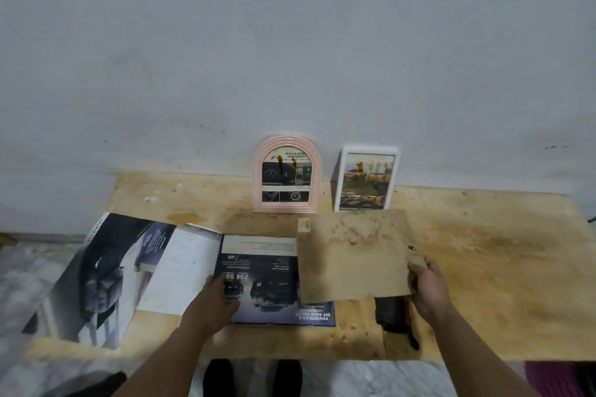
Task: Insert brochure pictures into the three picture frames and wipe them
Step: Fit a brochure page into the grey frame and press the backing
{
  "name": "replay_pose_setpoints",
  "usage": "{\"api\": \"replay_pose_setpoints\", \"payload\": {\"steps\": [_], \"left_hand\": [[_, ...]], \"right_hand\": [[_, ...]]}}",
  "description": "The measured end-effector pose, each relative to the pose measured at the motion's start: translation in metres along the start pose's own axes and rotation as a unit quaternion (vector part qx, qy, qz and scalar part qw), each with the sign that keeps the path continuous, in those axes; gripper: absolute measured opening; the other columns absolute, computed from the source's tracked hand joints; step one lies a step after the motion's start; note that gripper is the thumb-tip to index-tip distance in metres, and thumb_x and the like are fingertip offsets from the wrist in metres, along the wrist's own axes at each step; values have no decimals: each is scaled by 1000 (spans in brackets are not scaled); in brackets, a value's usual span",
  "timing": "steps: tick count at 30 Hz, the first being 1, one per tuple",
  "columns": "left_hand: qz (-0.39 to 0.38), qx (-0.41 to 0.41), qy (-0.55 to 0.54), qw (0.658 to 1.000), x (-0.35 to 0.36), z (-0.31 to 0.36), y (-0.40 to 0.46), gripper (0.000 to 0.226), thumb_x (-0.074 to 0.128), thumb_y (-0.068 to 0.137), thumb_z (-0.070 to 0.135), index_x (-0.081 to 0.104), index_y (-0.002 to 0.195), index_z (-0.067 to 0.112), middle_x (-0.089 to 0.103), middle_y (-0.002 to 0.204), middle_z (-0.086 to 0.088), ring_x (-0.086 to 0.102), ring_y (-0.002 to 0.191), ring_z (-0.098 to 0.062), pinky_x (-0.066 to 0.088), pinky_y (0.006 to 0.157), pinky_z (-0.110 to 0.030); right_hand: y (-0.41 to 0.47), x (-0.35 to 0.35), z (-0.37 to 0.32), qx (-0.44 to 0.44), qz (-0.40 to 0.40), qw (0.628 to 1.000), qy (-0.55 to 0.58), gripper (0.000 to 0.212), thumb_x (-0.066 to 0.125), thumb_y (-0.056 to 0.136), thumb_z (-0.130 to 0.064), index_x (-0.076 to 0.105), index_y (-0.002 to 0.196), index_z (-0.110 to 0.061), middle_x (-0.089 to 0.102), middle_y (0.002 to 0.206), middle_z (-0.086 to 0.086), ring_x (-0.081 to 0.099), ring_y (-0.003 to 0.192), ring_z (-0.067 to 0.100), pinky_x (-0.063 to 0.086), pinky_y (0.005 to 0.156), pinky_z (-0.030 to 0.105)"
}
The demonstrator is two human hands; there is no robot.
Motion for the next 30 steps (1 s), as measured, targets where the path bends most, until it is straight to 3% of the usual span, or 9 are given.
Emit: {"api": "replay_pose_setpoints", "payload": {"steps": [2,6,9,13,15,17,20,26,30], "left_hand": [[9,4,-20,1000,-4,3,-3,55,72,89,27,49,139,23,55,133,-3,64,111,-24,53,95,-38],[11,-15,-71,997,-7,5,-9,44,63,99,26,49,140,21,64,118,2,67,91,-13,53,83,-31],[5,-18,-58,998,-8,7,-12,51,54,104,32,41,152,21,62,136,-4,64,115,-23,47,96,-31],[-17,-28,-36,999,-6,-2,-10,68,55,102,44,29,160,20,45,159,-5,48,141,-28,42,112,-39],[-28,-38,-21,999,-4,-8,-8,76,56,100,49,24,162,17,34,165,-7,41,147,-28,38,116,-40],[-33,-42,-17,998,-3,-9,-7,80,58,99,50,23,162,15,30,167,-8,39,148,-29,37,117,-40],[-40,-39,-8,998,-3,-9,-6,81,59,98,49,22,162,16,32,166,-9,42,147,-30,39,116,-40],[-57,-36,14,998,-1,-9,-4,80,58,98,46,21,162,16,30,167,-9,43,146,-31,40,115,-40],[-45,-33,39,998,-1,-8,-4,74,54,98,46,26,160,16,33,166,-8,43,146,-29,41,117,-42]], "right_hand": [[-12,31,17,19,-30,999,-15,28,50,102,-4,53,126,-16,67,106,12,65,94,34,56,85,54],[-29,76,55,21,-73,994,-84,36,56,98,-4,53,132,-15,69,113,16,66,99,35,55,80,46],[-47,100,70,23,-97,990,-99,33,58,98,-3,50,126,-18,68,112,19,66,95,34,55,83,48],[-63,123,78,7,-115,983,-140,28,60,98,-1,47,121,-10,67,94,22,61,59,26,49,51,36],[-67,130,77,-16,-118,974,-191,30,66,96,-5,48,120,-10,69,97,20,64,57,23,54,50,35],[-67,133,75,-58,-109,950,-288,39,72,93,-16,50,126,-13,71,96,8,68,66,20,55,57,35],[-68,135,74,-120,-100,870,-469,51,75,88,-37,55,130,-15,69,106,2,67,88,22,50,67,32],[-69,144,85,-118,-128,757,-629,32,61,93,-39,55,113,-15,52,118,6,53,114,25,47,80,32],[-63,143,92,-86,-127,748,-645,40,58,85,-40,50,116,-16,45,126,10,48,112,30,50,87,39]]}}
Point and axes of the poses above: each hand's wrist, its own y-axis towards the middle knuckle, its own x-axis out of the palm, z = x × y, the point moved 6 cm from there along y, towards the middle knuckle
